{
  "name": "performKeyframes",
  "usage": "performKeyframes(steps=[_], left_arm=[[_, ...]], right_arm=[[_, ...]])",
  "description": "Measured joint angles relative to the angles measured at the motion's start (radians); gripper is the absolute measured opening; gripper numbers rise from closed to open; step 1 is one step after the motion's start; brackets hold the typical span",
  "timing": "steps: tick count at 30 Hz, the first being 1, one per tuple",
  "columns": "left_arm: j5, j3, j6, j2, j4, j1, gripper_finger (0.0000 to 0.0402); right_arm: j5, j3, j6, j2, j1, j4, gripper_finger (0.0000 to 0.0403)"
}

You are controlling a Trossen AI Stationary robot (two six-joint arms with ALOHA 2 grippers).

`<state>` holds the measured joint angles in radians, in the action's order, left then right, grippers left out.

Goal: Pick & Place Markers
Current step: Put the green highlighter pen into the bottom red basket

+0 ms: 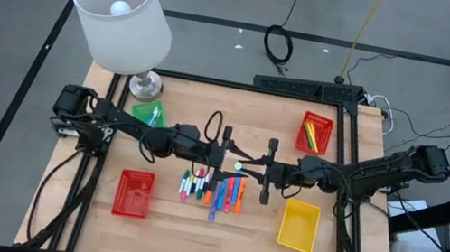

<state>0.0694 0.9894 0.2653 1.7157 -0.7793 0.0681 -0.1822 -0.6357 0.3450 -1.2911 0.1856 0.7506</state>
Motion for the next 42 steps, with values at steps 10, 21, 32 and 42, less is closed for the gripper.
performKeyframes(steps=[10,21,32,42], left_arm=[[0.000,0.000,0.130,0.000,-0.009,0.014,0.0194],[0.017,-0.001,0.153,-0.003,-0.076,0.036,0.0202],[0.012,0.000,0.148,-0.002,-0.098,0.040,0.0189],[0.009,0.000,0.148,-0.002,-0.077,0.038,0.0191]], right_arm=[[0.005,0.000,0.000,0.000,0.001,0.001,0.0042],[0.000,-0.001,-0.003,-0.001,-0.002,-0.014,0.0042],[0.000,0.000,-0.010,0.000,0.000,-0.014,0.0042],[0.000,0.000,0.027,0.000,0.021,0.010,0.0042]])
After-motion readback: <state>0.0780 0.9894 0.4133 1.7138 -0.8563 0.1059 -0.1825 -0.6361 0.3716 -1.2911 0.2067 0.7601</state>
